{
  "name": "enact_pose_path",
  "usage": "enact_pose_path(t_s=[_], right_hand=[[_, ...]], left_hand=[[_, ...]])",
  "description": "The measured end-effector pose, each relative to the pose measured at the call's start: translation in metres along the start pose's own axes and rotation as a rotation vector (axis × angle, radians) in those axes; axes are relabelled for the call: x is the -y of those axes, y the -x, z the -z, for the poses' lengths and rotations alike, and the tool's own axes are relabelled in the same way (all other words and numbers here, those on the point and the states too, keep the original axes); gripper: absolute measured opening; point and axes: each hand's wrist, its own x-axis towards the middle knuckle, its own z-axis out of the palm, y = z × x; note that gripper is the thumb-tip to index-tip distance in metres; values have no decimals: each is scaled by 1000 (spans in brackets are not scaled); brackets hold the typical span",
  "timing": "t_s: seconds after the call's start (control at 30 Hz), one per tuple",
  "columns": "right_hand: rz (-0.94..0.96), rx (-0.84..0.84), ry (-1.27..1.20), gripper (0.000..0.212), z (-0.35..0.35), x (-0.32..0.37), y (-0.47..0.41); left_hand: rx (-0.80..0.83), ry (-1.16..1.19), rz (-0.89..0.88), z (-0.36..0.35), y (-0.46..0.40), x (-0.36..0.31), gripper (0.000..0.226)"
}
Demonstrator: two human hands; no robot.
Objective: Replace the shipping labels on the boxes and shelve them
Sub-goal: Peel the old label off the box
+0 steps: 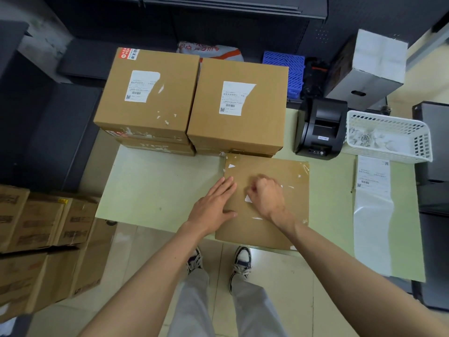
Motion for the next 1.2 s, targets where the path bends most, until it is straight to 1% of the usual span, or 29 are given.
enact_pose_path(t_s=[0.1,0.27,0.33,0.43,0.47,0.6,0.67,0.8,0.83,0.9,0.97,1.07,1.13,1.2], right_hand=[[-5,8,-74,26,4,-6,2],[-125,-57,-266,22,-2,-19,6],[-159,-63,-289,29,-4,-18,10],[-168,-43,-222,48,-7,-11,14],[-160,-43,-193,49,-9,-8,14],[-147,-28,-106,27,-13,2,11],[-119,-14,-77,24,-9,6,9],[-77,81,-111,20,7,-3,1],[-67,111,-112,21,11,-8,-2],[-70,151,-109,29,16,-16,-6],[-96,164,-124,29,18,-24,-10],[-95,128,-191,27,20,-29,-5],[-66,88,-226,34,19,-26,6],[-67,78,-173,43,14,-22,15]], left_hand=[[-2,9,0,-1,0,1,86],[-19,16,-15,-3,-2,-1,85],[-25,21,-19,-4,-2,-1,85],[-36,13,-26,-5,-3,0,85],[-41,12,-29,-6,-3,1,85],[-47,12,-32,-7,-4,1,84],[-47,5,-36,-7,-4,2,84],[-52,-1,-50,-7,-4,3,84],[-54,1,-54,-7,-4,3,85],[-56,-2,-60,-7,-3,3,85],[-53,-7,-64,-6,-2,4,85],[-50,2,-63,-6,-2,4,85],[-46,8,-58,-7,-3,4,85],[-45,7,-54,-8,-3,4,86]])
